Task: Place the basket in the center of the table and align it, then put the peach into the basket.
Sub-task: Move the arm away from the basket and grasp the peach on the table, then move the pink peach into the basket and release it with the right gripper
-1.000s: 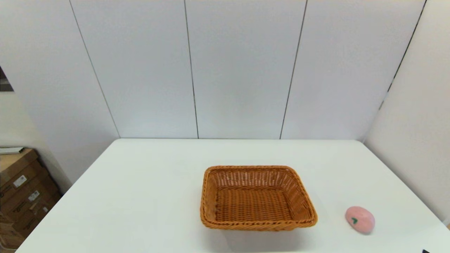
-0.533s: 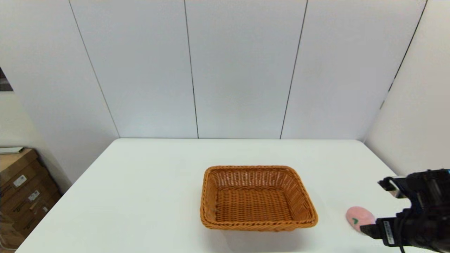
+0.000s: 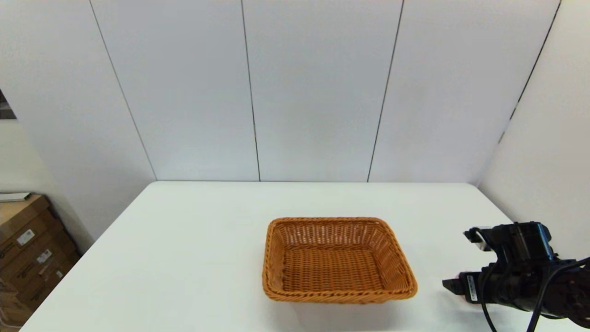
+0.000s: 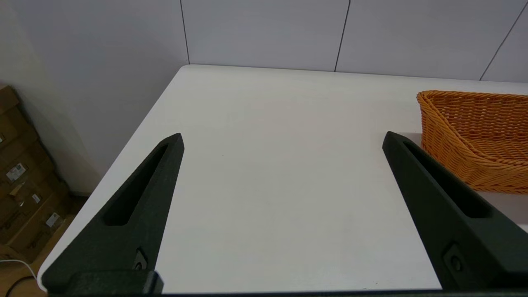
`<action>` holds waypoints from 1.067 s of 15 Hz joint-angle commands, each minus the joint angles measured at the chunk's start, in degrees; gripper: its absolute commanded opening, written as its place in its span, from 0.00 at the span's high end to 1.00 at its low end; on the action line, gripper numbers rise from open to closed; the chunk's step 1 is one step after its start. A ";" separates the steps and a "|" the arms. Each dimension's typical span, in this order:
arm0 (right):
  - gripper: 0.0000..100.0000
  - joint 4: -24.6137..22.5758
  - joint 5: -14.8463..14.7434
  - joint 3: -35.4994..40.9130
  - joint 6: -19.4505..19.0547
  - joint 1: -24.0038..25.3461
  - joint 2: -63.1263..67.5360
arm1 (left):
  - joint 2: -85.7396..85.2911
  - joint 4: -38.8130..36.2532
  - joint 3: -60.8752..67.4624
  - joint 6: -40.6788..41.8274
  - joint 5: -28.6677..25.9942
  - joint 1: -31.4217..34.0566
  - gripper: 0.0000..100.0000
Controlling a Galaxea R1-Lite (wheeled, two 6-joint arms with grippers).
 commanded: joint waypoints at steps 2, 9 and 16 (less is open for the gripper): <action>1.00 -0.26 -0.17 0.03 0.00 -1.25 0.27 | 0.02 -0.05 0.03 -0.22 0.03 0.00 0.00; 1.00 -0.26 -0.08 0.55 0.09 -1.60 -1.84 | 0.02 -0.05 0.03 -0.31 0.03 0.00 0.00; 1.00 6.77 1.76 -10.96 0.09 8.33 -21.53 | 0.02 -0.05 0.03 -0.31 0.12 0.00 0.00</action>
